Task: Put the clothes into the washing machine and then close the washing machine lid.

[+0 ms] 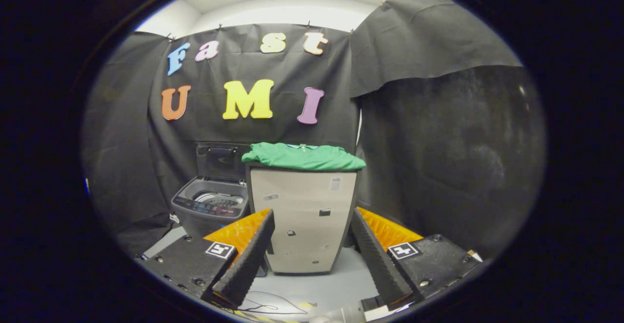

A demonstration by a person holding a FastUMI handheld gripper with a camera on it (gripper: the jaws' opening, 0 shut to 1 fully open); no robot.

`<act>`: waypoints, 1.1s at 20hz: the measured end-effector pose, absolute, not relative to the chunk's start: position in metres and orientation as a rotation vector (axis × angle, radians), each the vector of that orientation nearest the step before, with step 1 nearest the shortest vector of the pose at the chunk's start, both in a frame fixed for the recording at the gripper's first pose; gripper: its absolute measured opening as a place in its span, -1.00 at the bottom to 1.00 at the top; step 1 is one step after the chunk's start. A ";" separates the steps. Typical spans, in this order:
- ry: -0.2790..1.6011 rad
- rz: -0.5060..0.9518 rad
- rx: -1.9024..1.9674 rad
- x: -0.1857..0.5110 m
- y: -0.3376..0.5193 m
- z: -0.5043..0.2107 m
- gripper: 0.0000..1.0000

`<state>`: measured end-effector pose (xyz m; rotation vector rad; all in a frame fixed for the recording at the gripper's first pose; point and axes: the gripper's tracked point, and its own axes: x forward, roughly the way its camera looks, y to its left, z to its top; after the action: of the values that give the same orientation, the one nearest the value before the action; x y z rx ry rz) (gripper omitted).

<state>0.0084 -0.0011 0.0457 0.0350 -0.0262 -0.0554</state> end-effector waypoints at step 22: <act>-0.077 -0.016 0.066 0.272 -0.015 0.299 0.99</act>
<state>0.2716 -0.0153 0.2993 0.0659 -0.0772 -0.0158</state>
